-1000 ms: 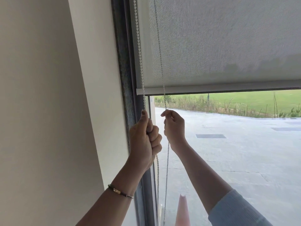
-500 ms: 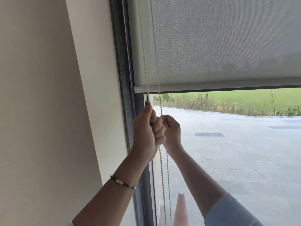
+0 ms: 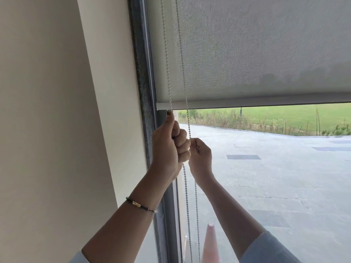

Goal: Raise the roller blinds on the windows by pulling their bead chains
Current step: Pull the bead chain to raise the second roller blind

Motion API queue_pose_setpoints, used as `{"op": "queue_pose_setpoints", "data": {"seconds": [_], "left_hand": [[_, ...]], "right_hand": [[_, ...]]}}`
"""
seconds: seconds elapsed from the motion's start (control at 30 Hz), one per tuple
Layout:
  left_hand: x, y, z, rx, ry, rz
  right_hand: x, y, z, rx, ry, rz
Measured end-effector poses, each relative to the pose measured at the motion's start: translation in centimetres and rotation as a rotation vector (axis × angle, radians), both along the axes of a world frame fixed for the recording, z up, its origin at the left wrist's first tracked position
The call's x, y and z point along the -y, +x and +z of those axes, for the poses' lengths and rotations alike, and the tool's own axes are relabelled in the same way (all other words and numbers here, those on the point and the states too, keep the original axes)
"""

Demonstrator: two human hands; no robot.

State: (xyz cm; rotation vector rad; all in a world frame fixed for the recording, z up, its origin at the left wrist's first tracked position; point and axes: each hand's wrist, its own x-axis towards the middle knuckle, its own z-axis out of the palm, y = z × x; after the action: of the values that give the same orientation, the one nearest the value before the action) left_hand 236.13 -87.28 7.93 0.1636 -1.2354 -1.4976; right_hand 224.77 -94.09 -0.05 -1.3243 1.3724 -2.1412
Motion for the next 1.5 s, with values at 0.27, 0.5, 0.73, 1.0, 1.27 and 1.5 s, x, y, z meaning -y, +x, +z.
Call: {"op": "queue_pose_setpoints", "data": {"seconds": [0.27,0.5,0.73,1.0,1.27,1.5], "left_hand": [[-0.3,0.1,0.7,0.007,-0.036,0.004],[-0.6,0.3,0.9,0.001,-0.039,0.01],[-0.7,0.5,1.0,0.021,-0.02,-0.015],[-0.9,0.7,1.2,0.013,0.005,-0.031],[-1.3,0.6,1.6,0.013,0.001,-0.03],[-1.4,0.3,1.9,0.015,-0.002,0.001]], "right_hand": [[-0.1,0.4,-0.4,0.017,0.022,0.018],[-0.2,0.2,-0.7,0.032,0.008,0.015],[-0.1,-0.3,-0.8,0.005,0.005,-0.023],[-0.5,-1.3,-0.5,0.002,0.016,-0.003],[-0.7,-1.5,-0.8,-0.007,-0.012,-0.002],[-0.6,-1.1,-1.2,0.007,-0.012,0.009]]}}
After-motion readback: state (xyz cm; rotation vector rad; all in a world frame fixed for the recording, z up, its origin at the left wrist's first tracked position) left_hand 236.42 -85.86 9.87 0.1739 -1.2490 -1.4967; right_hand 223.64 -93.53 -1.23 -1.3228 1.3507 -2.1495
